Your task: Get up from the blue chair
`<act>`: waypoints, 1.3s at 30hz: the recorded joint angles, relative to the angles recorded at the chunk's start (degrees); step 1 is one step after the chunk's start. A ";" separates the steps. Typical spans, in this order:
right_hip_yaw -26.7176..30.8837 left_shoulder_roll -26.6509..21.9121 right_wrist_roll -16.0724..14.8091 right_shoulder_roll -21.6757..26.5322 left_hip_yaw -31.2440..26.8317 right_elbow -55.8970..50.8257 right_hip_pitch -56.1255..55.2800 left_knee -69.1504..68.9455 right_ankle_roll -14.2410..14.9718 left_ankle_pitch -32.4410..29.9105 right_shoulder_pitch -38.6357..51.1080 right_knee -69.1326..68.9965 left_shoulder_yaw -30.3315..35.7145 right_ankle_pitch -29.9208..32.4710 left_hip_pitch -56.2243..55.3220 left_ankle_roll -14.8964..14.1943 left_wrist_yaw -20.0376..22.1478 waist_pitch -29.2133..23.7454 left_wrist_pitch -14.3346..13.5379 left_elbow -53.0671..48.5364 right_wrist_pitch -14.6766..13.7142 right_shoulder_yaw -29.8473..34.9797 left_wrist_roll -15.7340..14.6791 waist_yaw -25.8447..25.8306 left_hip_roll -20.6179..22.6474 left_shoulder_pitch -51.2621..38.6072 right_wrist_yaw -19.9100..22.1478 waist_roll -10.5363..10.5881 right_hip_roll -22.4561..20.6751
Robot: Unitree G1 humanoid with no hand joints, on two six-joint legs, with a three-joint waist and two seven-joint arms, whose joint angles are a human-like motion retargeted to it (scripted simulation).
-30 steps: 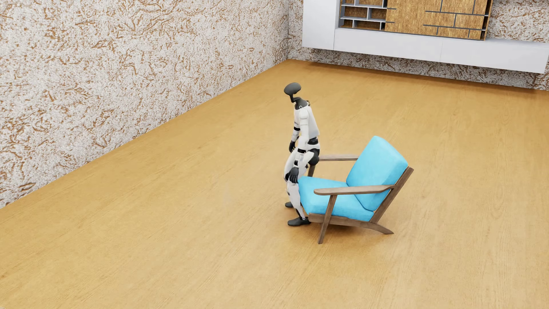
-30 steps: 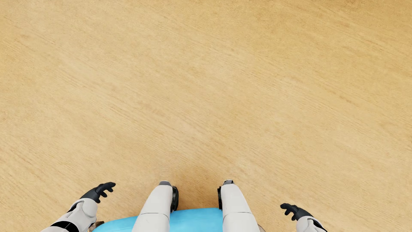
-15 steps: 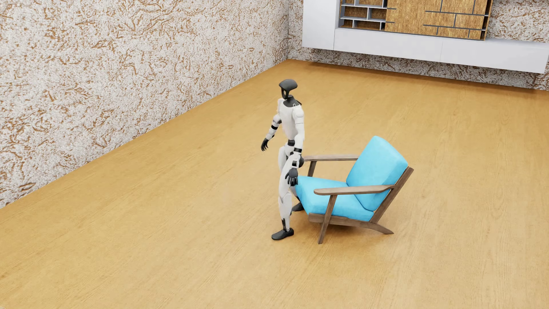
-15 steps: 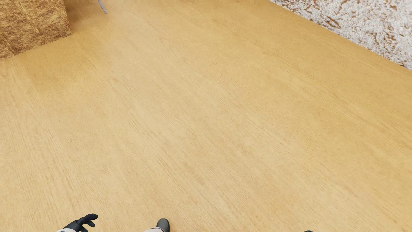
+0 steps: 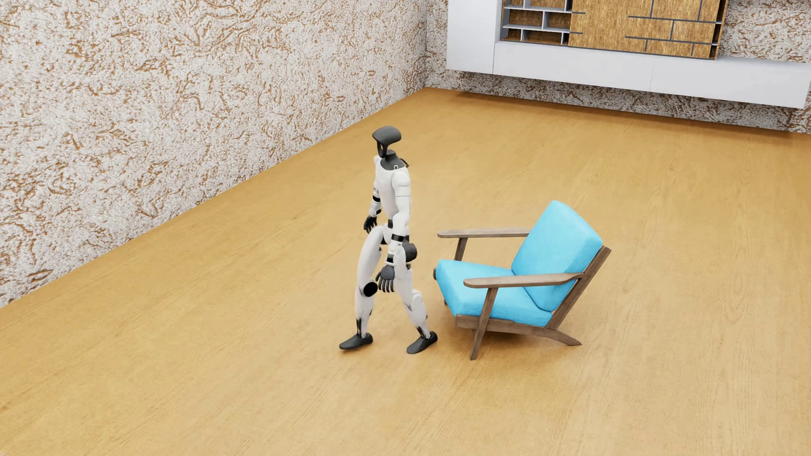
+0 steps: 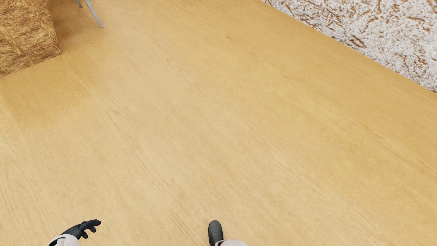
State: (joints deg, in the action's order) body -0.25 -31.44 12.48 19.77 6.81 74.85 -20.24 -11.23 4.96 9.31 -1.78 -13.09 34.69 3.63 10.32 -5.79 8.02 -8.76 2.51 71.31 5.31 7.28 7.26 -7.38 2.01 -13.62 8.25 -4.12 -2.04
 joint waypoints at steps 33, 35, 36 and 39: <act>1.72 3.13 2.21 0.58 -3.43 2.00 9.70 0.85 3.18 -5.87 7.36 -4.59 -9.23 -5.81 -12.91 -6.70 1.17 3.59 -1.77 -0.29 -2.64 13.70 -4.92 5.06 -8.14 8.22 2.96 0.31 8.01; 1.44 4.15 1.96 0.71 -3.65 2.33 9.70 1.33 3.43 -6.52 7.33 -1.79 -8.99 -4.28 -14.01 -6.42 1.01 3.31 -2.07 0.02 -2.92 14.05 -4.98 5.22 -8.16 8.13 3.06 0.02 8.06; 1.41 4.49 1.97 0.74 -3.69 2.55 9.49 1.70 3.64 -6.88 7.38 -1.06 -8.95 -3.81 -14.36 -6.45 0.85 3.17 -2.02 0.28 -2.95 14.28 -5.02 5.27 -8.28 8.12 2.78 -0.03 8.06; 0.80 5.03 1.72 0.47 -4.21 3.04 9.75 2.15 3.44 -8.11 7.24 0.22 -8.49 -4.02 -15.33 -6.50 1.16 2.75 -1.78 0.61 -2.95 13.92 -5.42 5.32 -9.12 8.01 2.87 0.28 7.14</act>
State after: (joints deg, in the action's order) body 0.56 -26.42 14.20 20.24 2.60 77.90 -10.50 -9.08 8.40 1.20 5.46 -12.87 26.20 -0.38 -5.02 -12.29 9.19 -6.02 0.73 71.92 2.36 21.20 1.84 -2.06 -7.11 -5.61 11.12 -3.84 5.10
